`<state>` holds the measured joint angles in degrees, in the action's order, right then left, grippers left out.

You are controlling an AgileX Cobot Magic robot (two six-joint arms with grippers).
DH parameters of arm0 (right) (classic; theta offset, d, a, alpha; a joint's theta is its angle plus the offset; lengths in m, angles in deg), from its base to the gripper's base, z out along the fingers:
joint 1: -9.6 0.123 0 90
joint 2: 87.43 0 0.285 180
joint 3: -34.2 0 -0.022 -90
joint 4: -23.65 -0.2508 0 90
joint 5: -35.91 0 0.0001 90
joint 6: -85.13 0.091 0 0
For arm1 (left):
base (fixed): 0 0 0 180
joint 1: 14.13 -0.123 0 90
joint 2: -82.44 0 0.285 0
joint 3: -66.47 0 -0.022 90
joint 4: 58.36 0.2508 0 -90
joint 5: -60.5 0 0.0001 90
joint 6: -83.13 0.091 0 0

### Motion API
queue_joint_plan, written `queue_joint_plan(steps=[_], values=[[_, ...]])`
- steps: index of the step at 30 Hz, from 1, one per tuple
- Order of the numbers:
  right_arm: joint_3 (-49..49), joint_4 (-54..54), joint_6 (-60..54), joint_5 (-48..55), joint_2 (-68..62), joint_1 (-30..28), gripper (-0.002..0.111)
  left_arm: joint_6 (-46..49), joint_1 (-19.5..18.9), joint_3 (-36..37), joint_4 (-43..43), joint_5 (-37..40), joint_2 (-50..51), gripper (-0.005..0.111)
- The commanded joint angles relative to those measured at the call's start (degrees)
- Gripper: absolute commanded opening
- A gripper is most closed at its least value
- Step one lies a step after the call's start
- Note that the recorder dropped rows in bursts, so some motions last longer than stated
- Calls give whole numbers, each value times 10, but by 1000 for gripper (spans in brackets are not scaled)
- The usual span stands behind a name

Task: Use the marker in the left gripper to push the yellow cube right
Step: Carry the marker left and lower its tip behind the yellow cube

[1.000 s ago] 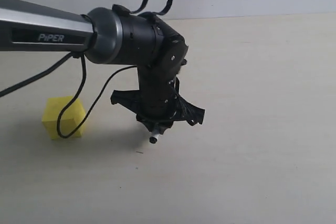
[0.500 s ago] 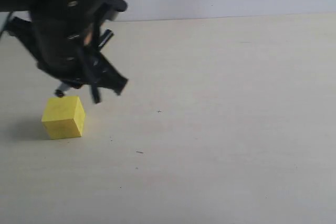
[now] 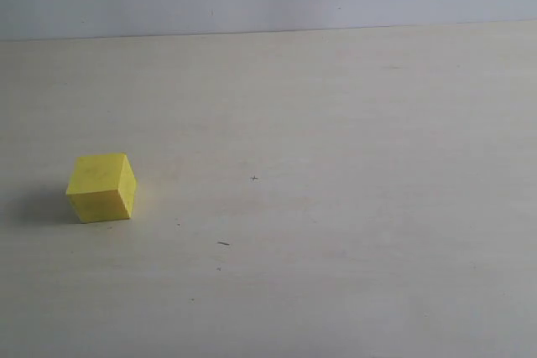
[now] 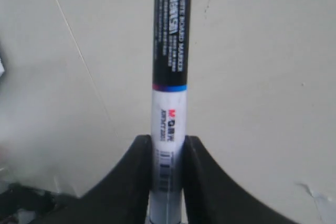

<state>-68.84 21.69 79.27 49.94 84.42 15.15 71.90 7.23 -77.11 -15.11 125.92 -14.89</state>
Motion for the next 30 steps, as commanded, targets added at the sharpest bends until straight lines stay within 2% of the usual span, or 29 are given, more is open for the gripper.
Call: queue_joint_plan(steps=[1, 4, 6, 7, 12, 16, 20, 30], values=[[3, -5, 0, -5, 4, -2, 0, 134, -71, 4, -30, -164, 9, 0], [3, -5, 0, -5, 4, -2, 0, 357, -110, 4, -90, -229, 28, 0], [3, -5, 0, -5, 4, -2, 0, 504, -130, -2, -126, -227, 50, 0], [3, -5, 0, -5, 4, -2, 0, 548, -142, -7, -138, -224, 64, 0], [3, -5, 0, -5, 4, -2, 0, 627, -200, -43, -191, -224, 137, 0], [3, -5, 0, -5, 4, -2, 0, 819, -215, -55, -275, -248, 177, 0], [3, -5, 0, -5, 4, -2, 0, 828, -215, -55, -311, -333, 204, 0], [3, -5, 0, -5, 4, -2, 0, 827, -215, -55, -299, -338, 224, 0]])
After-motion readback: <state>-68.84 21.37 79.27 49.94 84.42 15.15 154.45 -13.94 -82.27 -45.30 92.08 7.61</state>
